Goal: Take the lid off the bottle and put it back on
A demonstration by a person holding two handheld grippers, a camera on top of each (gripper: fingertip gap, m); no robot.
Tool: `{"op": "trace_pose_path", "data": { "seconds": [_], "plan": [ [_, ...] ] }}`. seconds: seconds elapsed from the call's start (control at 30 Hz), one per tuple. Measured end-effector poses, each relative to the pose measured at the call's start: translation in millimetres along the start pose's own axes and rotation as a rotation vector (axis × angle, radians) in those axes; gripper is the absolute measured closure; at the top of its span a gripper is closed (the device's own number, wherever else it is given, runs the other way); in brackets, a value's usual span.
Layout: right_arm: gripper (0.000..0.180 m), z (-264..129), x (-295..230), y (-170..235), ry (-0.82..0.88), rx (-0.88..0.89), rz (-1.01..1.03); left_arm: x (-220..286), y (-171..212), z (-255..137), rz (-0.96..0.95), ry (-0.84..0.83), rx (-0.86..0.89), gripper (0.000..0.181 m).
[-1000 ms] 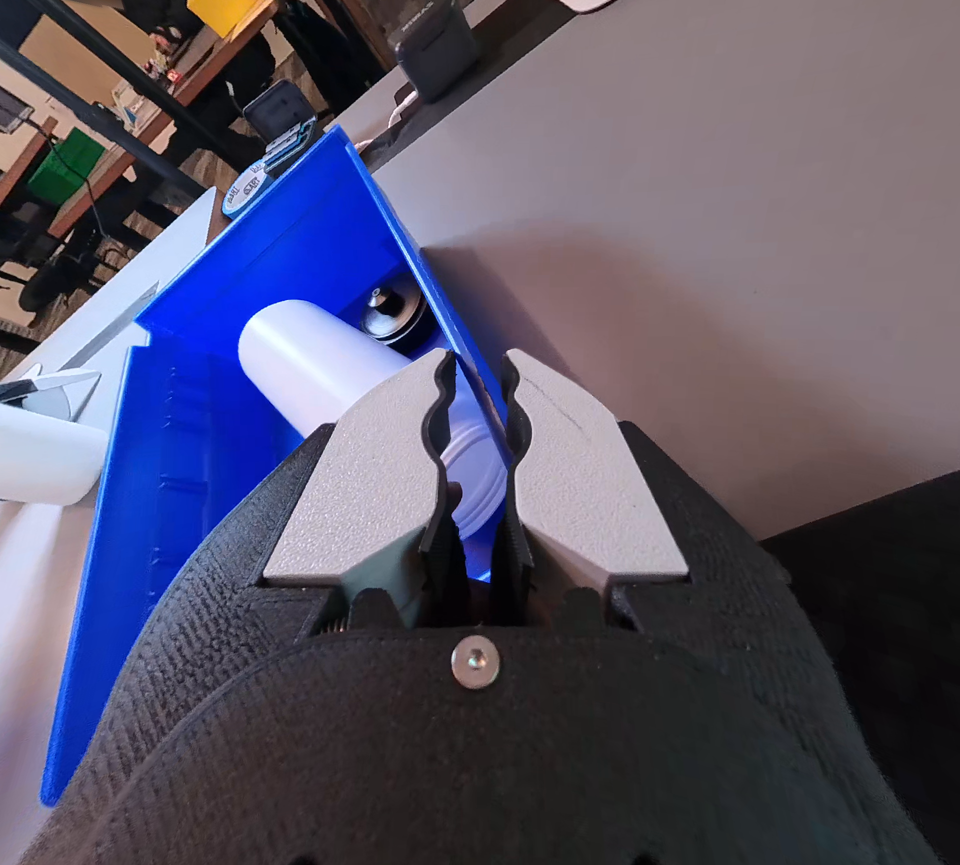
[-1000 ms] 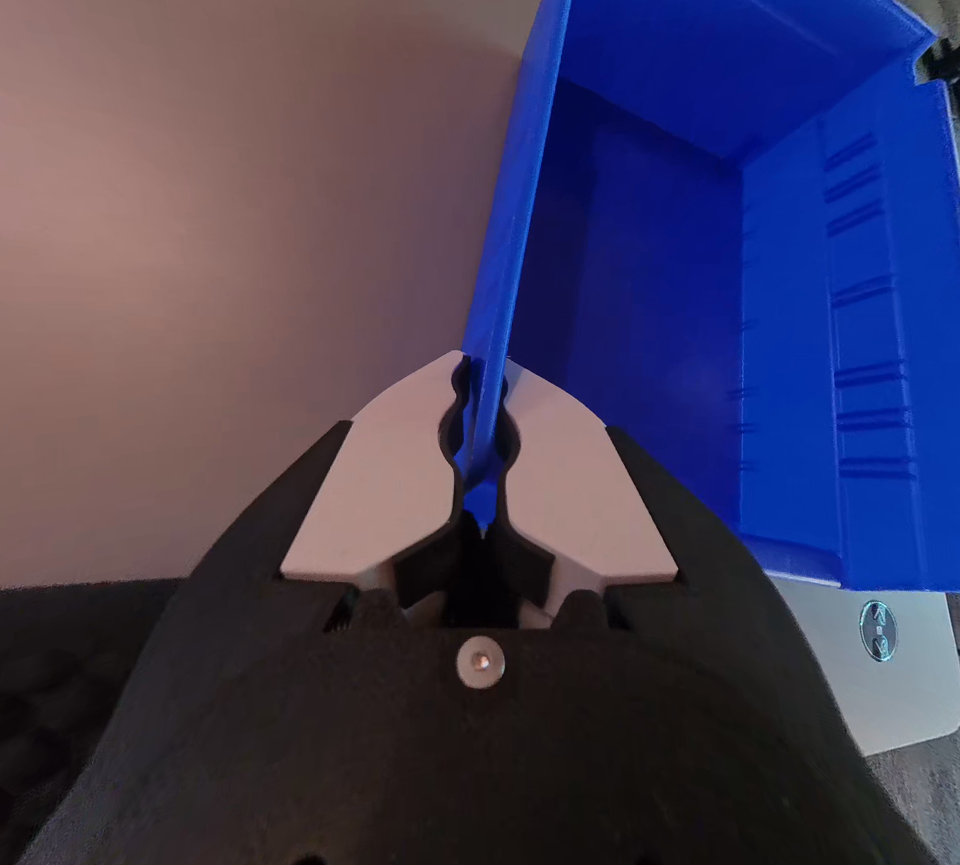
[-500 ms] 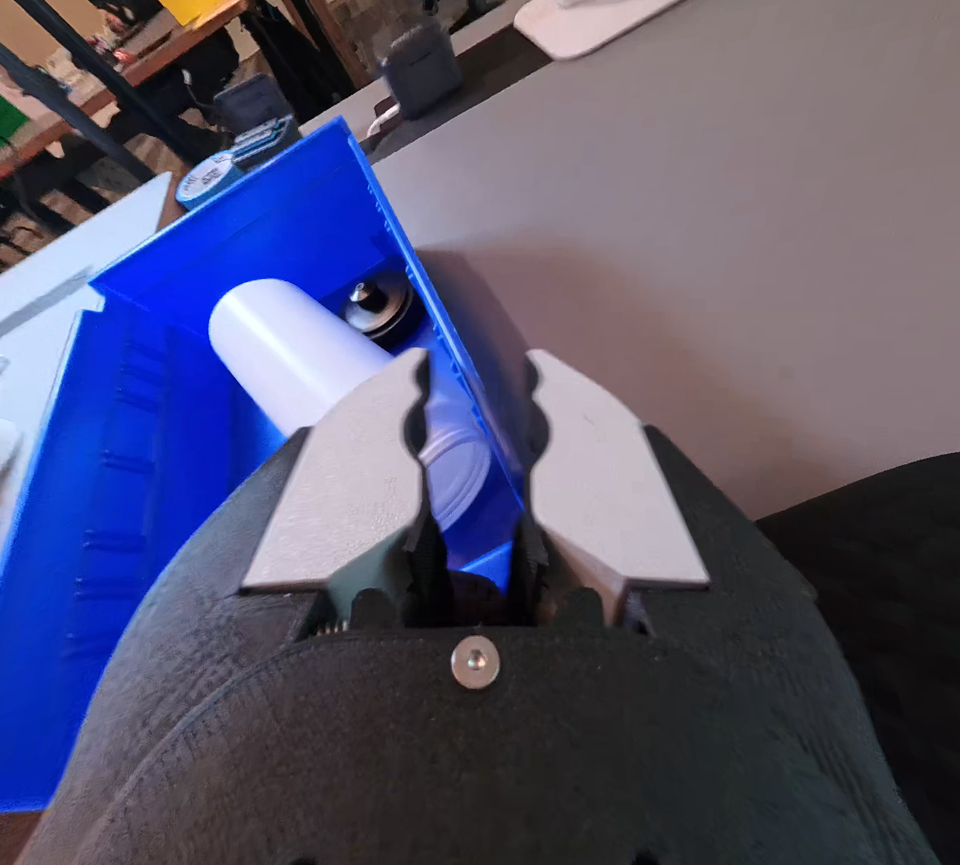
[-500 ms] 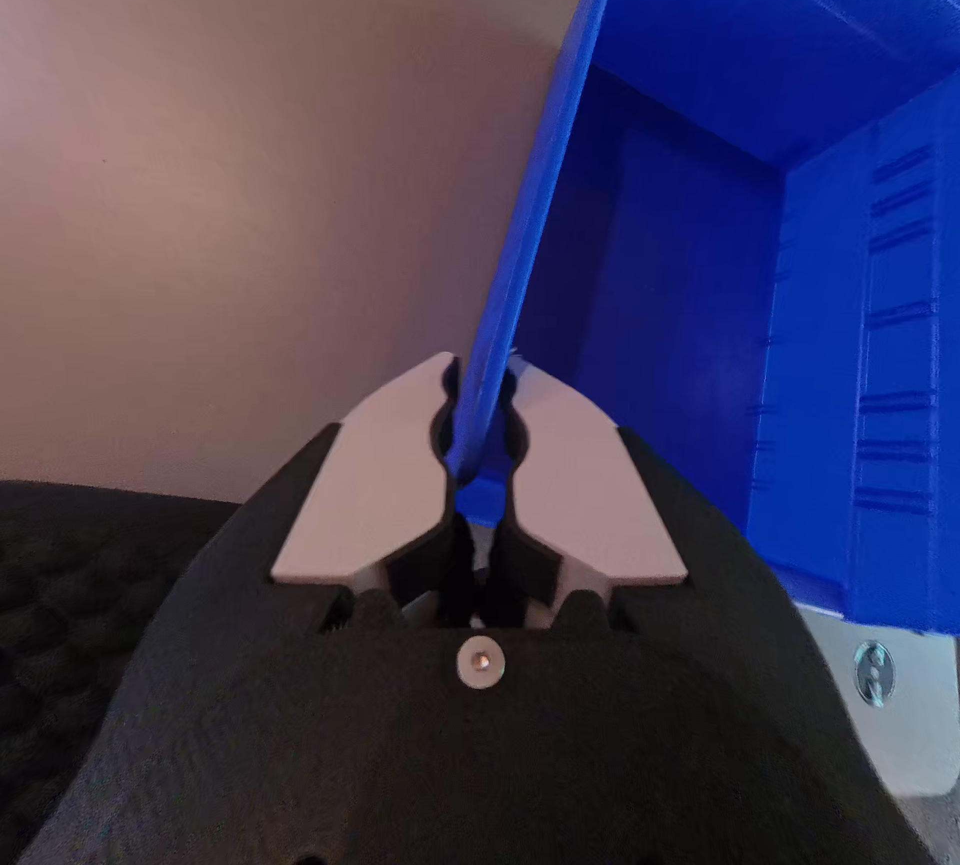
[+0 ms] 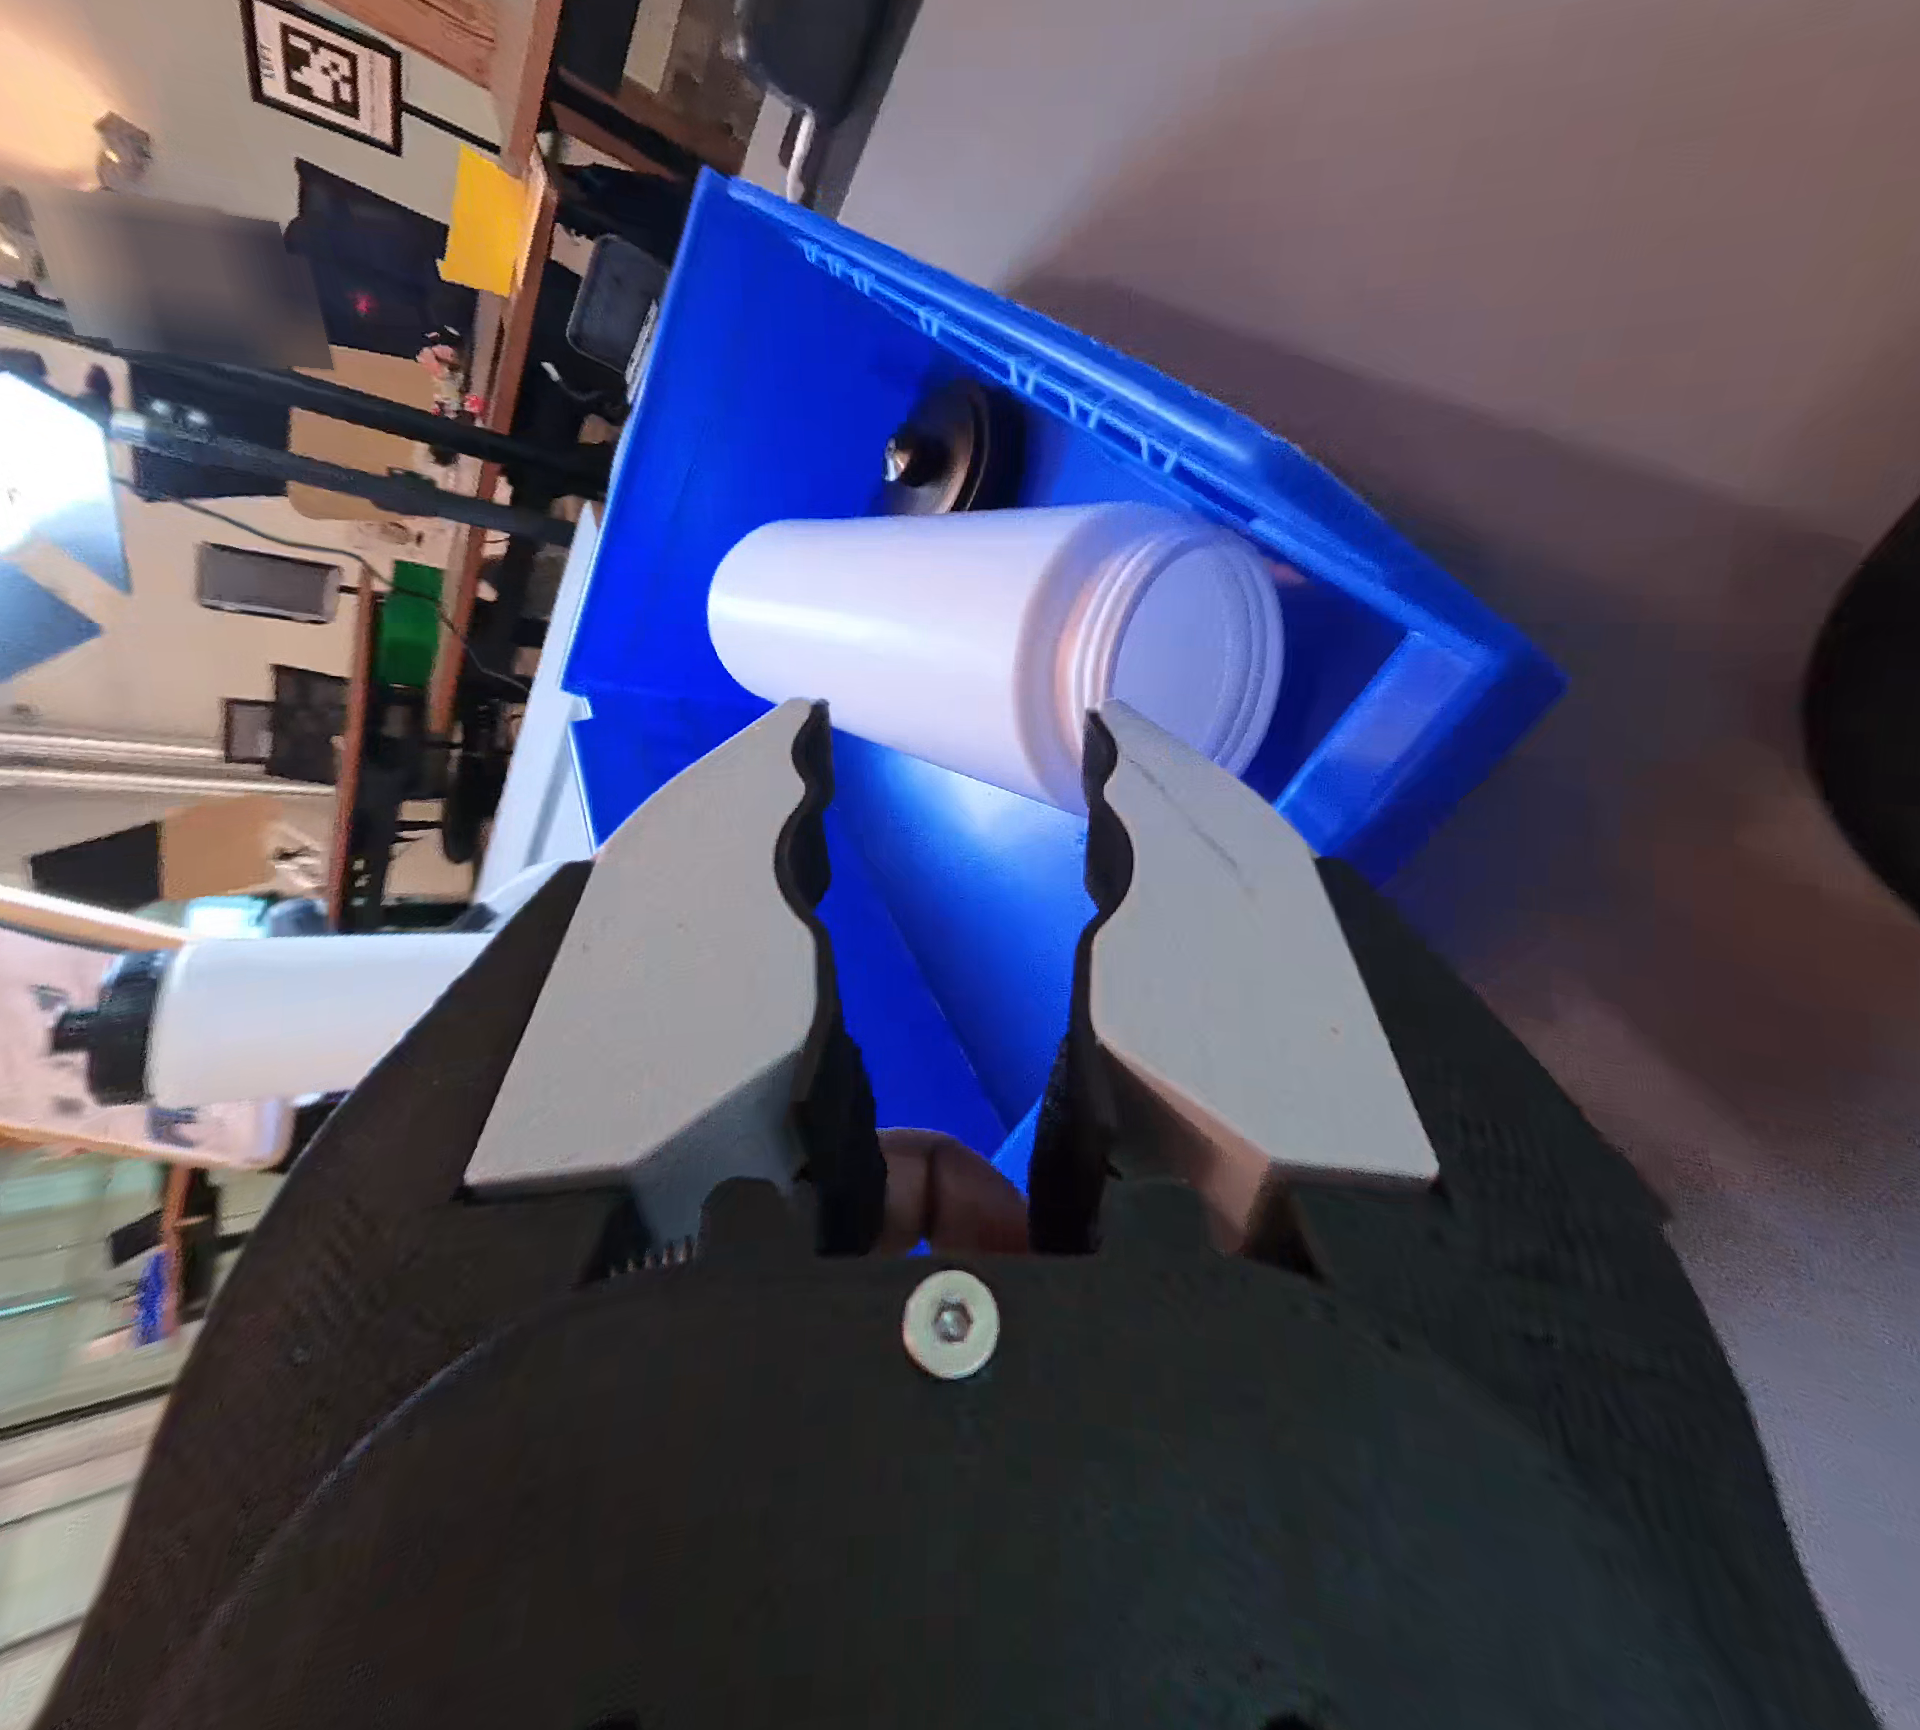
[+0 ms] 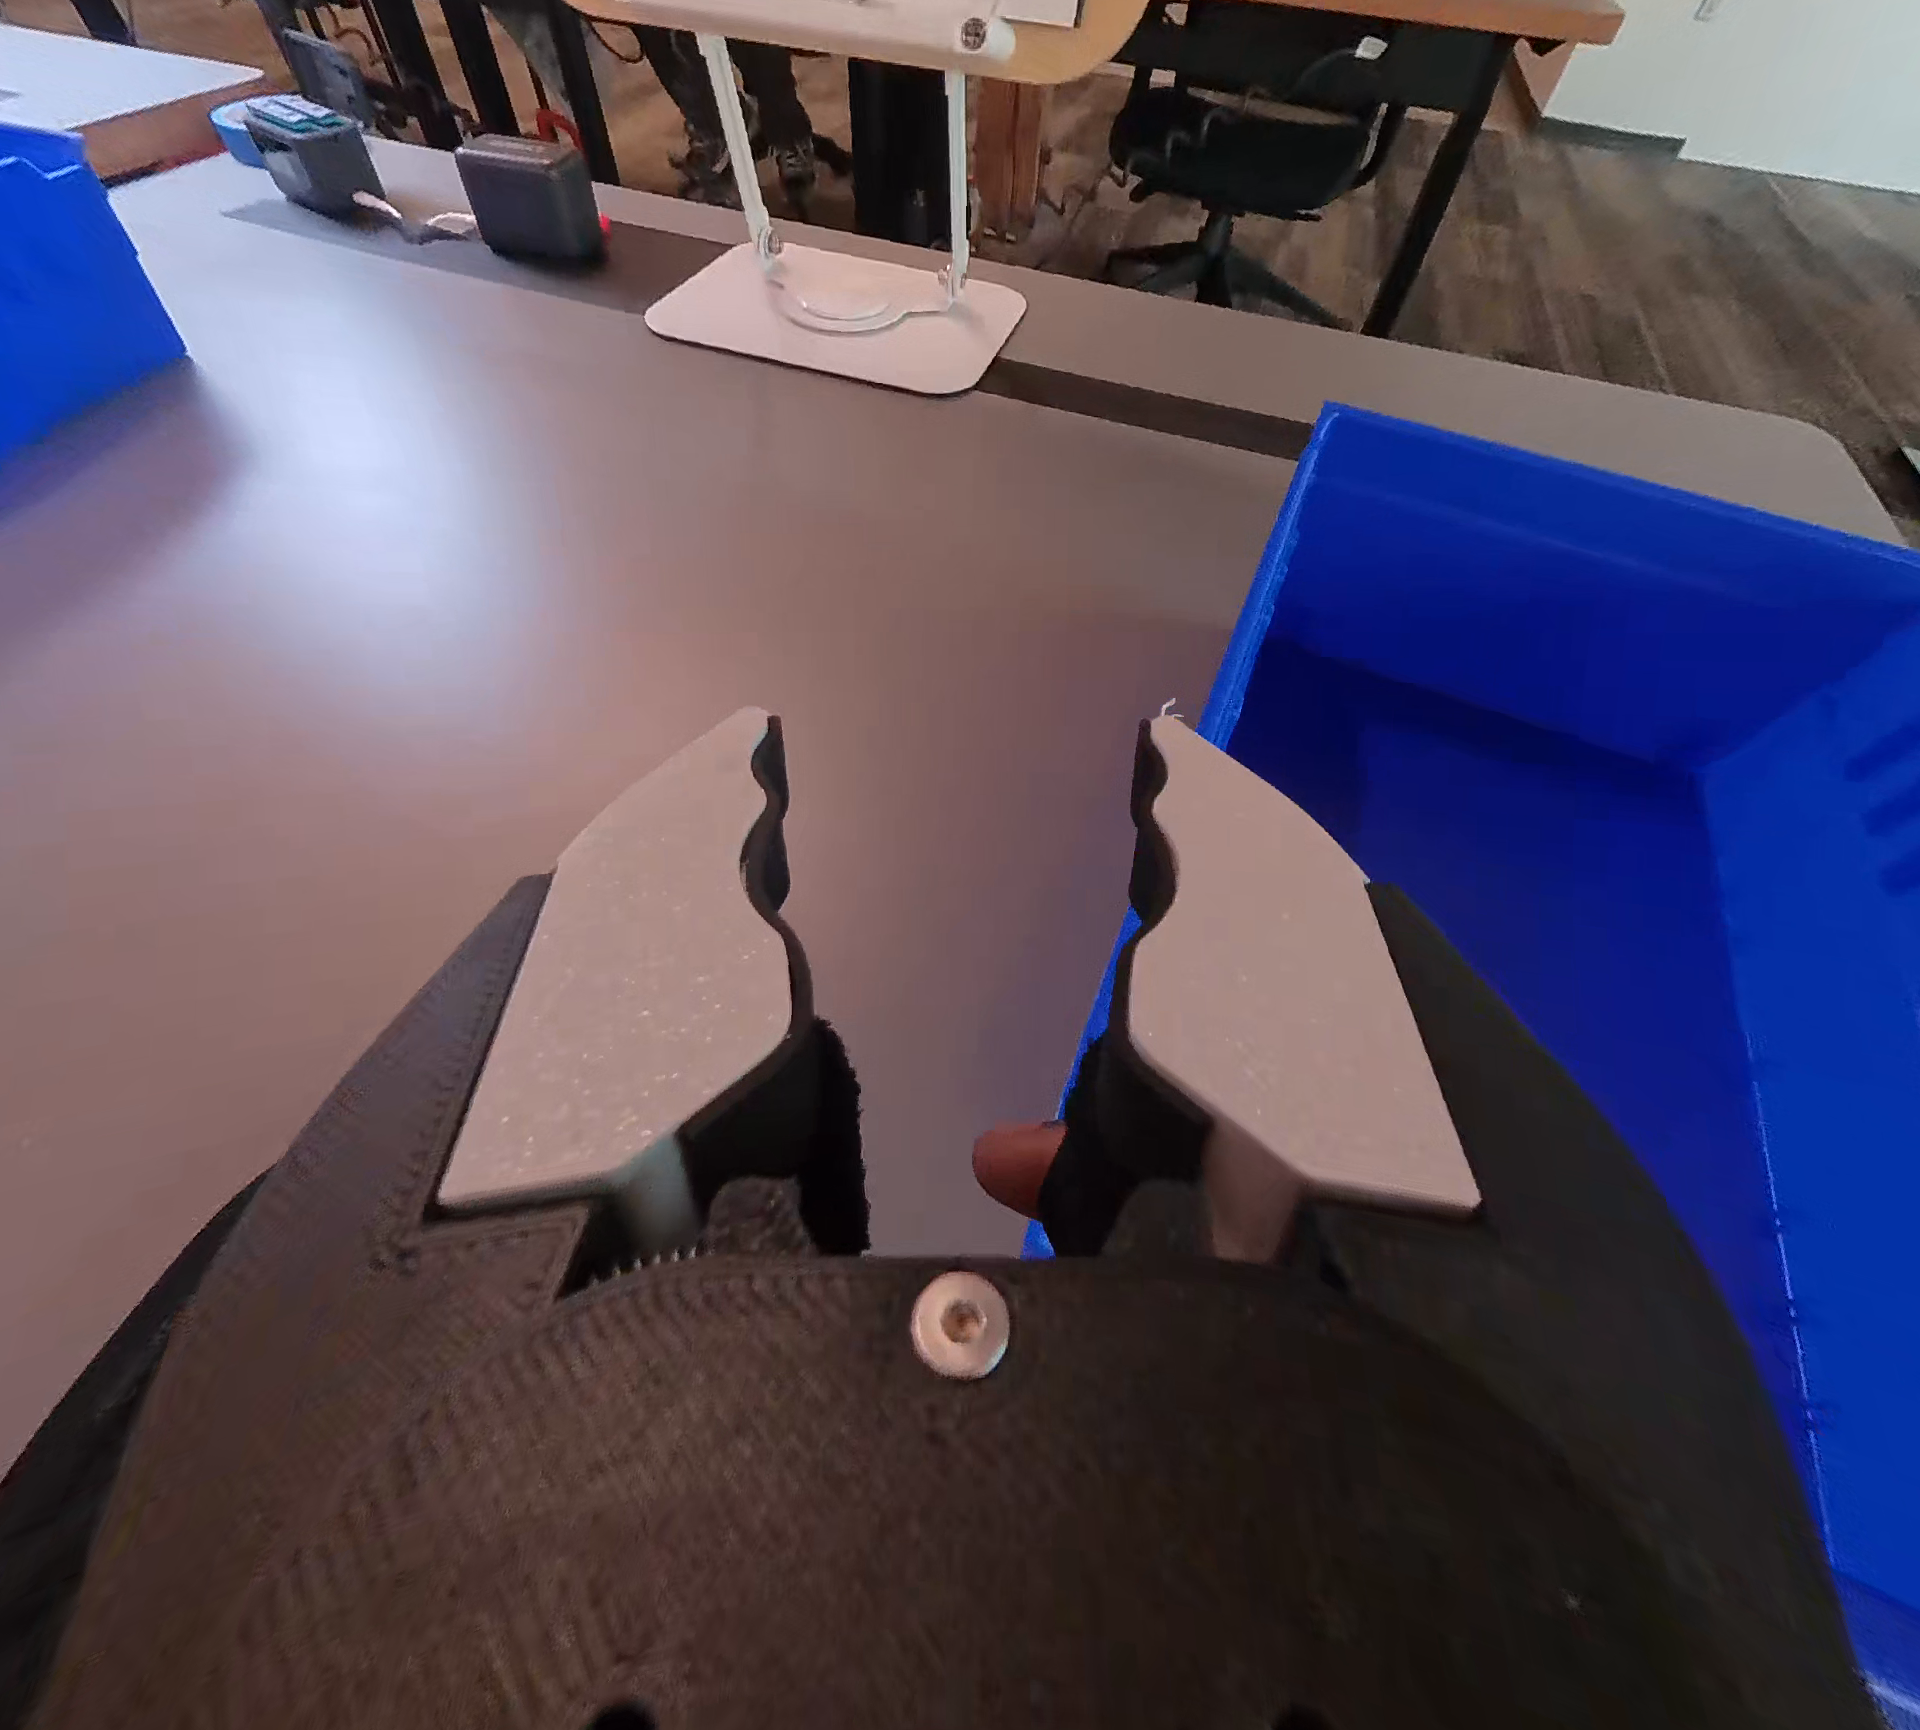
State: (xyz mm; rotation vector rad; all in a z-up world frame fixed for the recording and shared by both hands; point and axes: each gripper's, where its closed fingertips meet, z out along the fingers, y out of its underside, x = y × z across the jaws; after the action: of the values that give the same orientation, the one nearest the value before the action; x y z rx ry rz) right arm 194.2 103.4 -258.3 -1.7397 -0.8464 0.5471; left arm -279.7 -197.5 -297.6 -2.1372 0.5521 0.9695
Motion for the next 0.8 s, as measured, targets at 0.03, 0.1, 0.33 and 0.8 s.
{"op": "trace_pose_path", "data": {
  "seconds": [0.03,0.1,0.33,0.8],
  "plan": [
    [0.115,1,-1,1,0.003,-0.008,-0.008,3,2,6,0.026,-0.004,-0.017,0.134],
    [0.115,1,-2,2,0.008,-0.019,-0.03,17,4,15,0.002,0.065,-0.037,0.133],
    [0.118,-3,-3,-5,0.015,0.002,-0.046,8,21,30,0.072,-0.122,-0.159,0.159],
    [0.114,5,-37,-17,-0.118,0.087,-0.132,-141,-13,-71,-0.61,-0.475,0.34,0.177]
  ]
}}
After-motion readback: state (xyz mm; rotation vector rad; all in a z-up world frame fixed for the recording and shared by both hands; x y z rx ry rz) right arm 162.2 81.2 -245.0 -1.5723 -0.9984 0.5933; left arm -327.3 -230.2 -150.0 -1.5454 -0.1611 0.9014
